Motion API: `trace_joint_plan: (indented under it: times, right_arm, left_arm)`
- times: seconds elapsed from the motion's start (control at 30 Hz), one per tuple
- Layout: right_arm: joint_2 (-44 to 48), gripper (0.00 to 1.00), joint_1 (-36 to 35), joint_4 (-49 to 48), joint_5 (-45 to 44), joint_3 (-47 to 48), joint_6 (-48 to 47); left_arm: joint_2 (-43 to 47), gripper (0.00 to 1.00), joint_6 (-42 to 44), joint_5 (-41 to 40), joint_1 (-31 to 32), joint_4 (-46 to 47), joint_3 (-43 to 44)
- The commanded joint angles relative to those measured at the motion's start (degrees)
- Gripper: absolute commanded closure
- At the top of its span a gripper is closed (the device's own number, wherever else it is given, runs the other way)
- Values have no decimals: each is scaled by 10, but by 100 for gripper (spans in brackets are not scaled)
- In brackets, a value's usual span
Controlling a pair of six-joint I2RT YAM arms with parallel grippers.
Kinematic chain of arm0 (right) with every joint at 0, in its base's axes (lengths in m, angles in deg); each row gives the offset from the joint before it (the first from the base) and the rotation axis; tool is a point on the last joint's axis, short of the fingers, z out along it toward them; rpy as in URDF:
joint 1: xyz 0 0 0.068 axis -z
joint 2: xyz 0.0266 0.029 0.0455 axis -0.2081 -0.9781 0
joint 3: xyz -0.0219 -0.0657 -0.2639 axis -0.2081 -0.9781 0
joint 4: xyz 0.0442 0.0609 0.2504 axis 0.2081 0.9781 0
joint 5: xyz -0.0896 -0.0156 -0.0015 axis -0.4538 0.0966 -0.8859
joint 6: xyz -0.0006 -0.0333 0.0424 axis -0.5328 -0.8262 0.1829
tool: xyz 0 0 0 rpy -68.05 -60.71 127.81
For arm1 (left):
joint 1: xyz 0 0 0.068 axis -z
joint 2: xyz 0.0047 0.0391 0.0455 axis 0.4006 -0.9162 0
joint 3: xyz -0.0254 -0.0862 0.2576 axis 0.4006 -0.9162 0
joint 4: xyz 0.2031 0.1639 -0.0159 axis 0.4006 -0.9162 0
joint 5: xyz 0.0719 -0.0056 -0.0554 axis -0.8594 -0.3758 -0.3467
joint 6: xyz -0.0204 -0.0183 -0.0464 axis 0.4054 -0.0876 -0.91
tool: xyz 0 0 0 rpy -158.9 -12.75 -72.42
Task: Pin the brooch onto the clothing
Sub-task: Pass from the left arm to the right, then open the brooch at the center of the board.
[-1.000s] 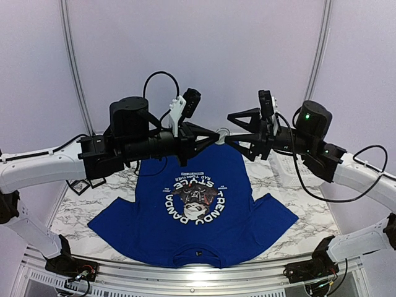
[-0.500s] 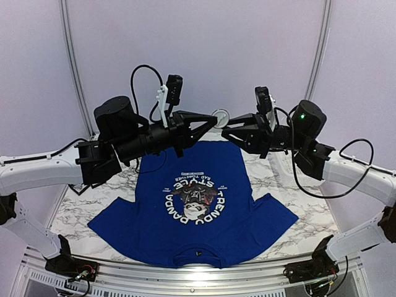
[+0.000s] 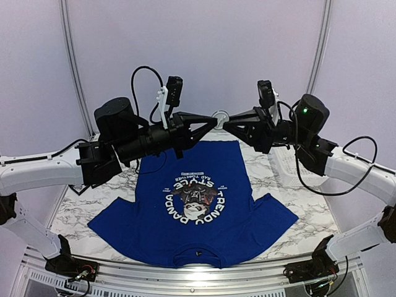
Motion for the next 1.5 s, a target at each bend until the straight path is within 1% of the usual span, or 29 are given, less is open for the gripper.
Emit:
trace_joint_plan:
  times: [0.0,0.2,0.23,0.27,0.3,0.33,0.37,0.4,0.43,0.5,0.53,0.57,0.6,0.67,0.73,0.8,0.83,0.87,0.9,1.03,1.1,1.17,1.2,1.27,1.33,1.47]
  right_arm:
    - [-3,100,3,2,12,22,7]
    - [-2,100,4,19,23,29,-4]
    - [1,100,7,36,28,34,-18]
    - [3,100,10,74,30,44,-44]
    - [3,100,13,145,27,60,-82]
    - [2,100,14,221,24,83,-136]
    - [-2,100,15,304,20,109,-189]
    - [-7,100,15,377,14,142,-242]
    - [-13,100,14,446,9,167,-290]
    - [-25,100,11,542,-3,199,-360]
    - [-32,100,8,579,-12,215,-393]
    - [-37,100,2,608,-20,229,-411]
    - [-42,100,-4,632,-30,243,-427]
    - [-48,100,-13,659,-39,260,-446]
    - [-44,100,-17,652,-40,262,-444]
    - [-41,100,-21,634,-33,258,-437]
    - [-40,100,-23,623,-32,256,-433]
    - [-40,100,-26,618,-32,255,-431]
    - [-40,100,-28,611,-34,255,-428]
    - [-40,100,-35,593,-34,247,-422]
    - [-44,100,-40,592,-33,248,-423]
    - [-46,100,-44,592,-34,249,-423]
    - [-46,100,-46,593,-33,248,-424]
    - [-46,100,-46,591,-34,247,-423]
    - [-45,100,-46,590,-34,247,-421]
    - [-39,100,-46,569,-34,236,-405]
  left_arm:
    - [14,100,5,10,-2,23,-1]
    - [11,100,10,8,-2,19,-5]
    - [14,90,19,3,-3,8,-6]
    - [19,73,36,-4,-3,-15,-4]
    - [26,57,61,-12,-3,-43,-1]
    - [33,46,88,-20,-3,-74,1]
    - [41,40,127,-27,-3,-113,5]
    - [51,35,157,-37,-2,-149,11]
    - [53,32,181,-46,-2,-193,23]
    - [42,31,219,-47,-2,-288,69]
    - [30,32,230,-43,-2,-355,108]
    - [17,32,236,-34,-2,-394,137]
    - [7,32,239,-25,-2,-421,159]
    - [1,35,239,-22,-2,-439,174]
    - [4,44,242,-21,-2,-438,174]
    - [3,58,243,-18,-2,-439,175]
    - [2,63,242,-15,-2,-438,176]
    - [0,65,242,-11,-2,-439,176]
    - [0,64,240,-7,-2,-439,174]
    - [-5,56,237,12,-2,-439,174]
    - [-9,56,236,11,-2,-439,178]
    - [-14,65,234,7,-2,-438,184]
    - [-16,73,234,8,-2,-438,187]
    - [-20,85,235,8,-2,-438,190]
    - [-20,100,236,6,-2,-438,190]
    - [-18,100,233,5,-2,-435,188]
